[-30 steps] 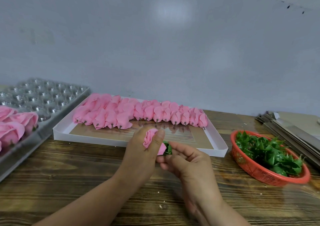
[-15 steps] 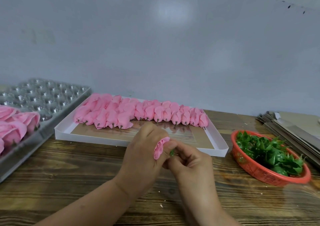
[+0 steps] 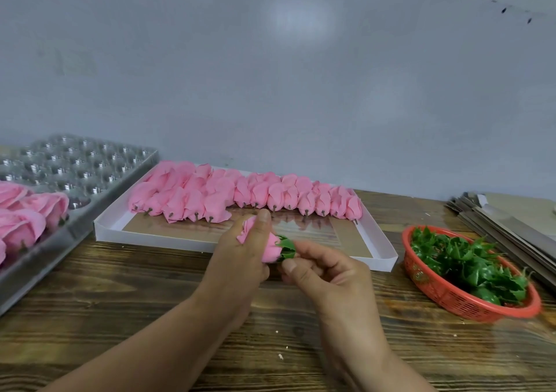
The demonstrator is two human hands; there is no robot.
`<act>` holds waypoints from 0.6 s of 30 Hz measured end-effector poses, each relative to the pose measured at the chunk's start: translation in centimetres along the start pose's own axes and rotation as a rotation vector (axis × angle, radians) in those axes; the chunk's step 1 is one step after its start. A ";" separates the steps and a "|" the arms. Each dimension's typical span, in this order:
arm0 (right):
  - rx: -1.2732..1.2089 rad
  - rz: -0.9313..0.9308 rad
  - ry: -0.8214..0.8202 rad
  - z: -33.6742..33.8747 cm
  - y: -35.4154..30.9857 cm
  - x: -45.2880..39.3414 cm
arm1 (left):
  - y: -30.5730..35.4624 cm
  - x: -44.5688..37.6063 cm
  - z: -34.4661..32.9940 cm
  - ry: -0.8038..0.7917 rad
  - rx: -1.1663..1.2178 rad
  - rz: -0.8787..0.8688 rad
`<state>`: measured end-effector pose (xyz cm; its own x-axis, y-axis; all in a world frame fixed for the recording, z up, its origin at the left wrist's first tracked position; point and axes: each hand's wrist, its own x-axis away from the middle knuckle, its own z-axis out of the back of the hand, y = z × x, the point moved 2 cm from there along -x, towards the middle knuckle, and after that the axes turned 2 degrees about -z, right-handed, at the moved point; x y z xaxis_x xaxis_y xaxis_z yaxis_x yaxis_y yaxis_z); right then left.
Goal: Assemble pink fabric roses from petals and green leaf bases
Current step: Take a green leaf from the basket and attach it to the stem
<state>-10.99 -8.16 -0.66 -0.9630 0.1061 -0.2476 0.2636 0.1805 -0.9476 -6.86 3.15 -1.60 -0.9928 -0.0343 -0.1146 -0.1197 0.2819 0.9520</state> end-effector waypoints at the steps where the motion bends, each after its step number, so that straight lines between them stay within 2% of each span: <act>1: 0.035 0.026 -0.006 0.0 -0.1 0.0 | 0.0 0.0 0.0 -0.003 0.041 0.037; 7: 0.365 0.224 -0.012 0.4 0.0 -0.2 | -0.6 -0.1 -0.2 -0.025 0.211 0.256; 11: 0.514 0.396 -0.097 0.7 -0.8 -0.4 | -1.1 0.0 -0.3 -0.037 0.364 0.453; 18: 0.345 0.202 -0.193 1.0 -0.7 -0.7 | -1.2 0.2 -0.6 -0.079 0.433 0.567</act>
<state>-10.51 -9.32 -0.06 -0.8957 -0.0846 -0.4366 0.4447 -0.1655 -0.8803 -6.88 2.22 -2.53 -0.8971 0.2950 0.3289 0.4418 0.5912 0.6748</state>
